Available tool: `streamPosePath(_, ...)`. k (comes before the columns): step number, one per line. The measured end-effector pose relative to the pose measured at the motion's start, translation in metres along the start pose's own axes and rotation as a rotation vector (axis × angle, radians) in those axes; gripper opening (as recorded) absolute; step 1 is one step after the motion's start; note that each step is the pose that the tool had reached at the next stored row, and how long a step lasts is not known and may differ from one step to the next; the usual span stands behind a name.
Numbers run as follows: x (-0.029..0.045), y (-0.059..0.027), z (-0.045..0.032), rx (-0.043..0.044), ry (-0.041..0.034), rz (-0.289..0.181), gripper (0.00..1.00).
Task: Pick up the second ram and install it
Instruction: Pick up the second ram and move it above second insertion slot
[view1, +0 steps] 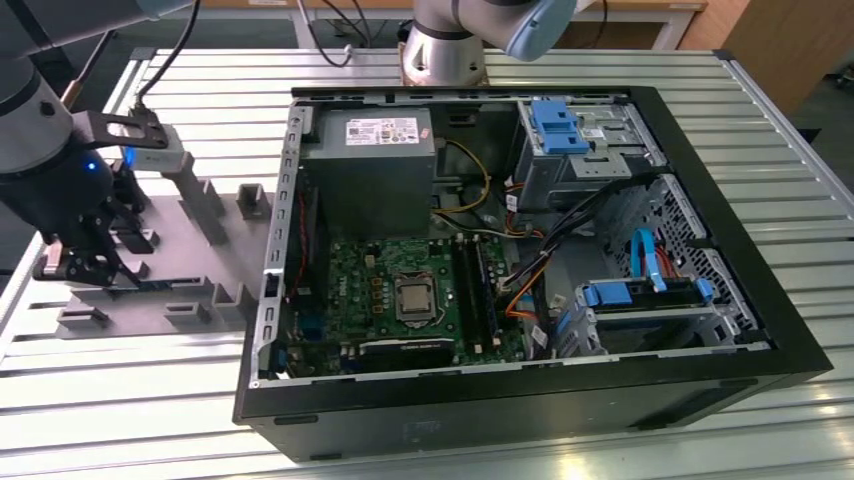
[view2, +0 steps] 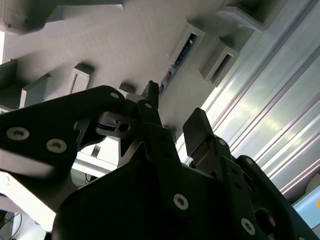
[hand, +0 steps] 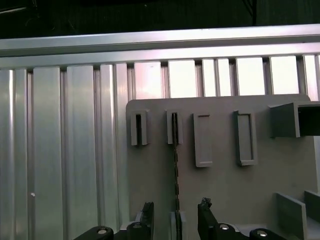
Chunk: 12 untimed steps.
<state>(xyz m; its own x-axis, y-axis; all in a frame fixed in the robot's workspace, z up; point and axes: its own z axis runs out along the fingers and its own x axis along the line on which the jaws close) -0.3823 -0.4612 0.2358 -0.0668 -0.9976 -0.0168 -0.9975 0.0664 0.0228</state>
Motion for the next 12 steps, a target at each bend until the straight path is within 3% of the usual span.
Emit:
streamPosePath(7, 0.0005, 0.0024, 0.0127, 0.0009, 0.0, -0.003, 0.47)
streamPosePath(12, 0.0006, 0.0027, 0.0157, 0.0009, 0.0002, -0.018, 0.47)
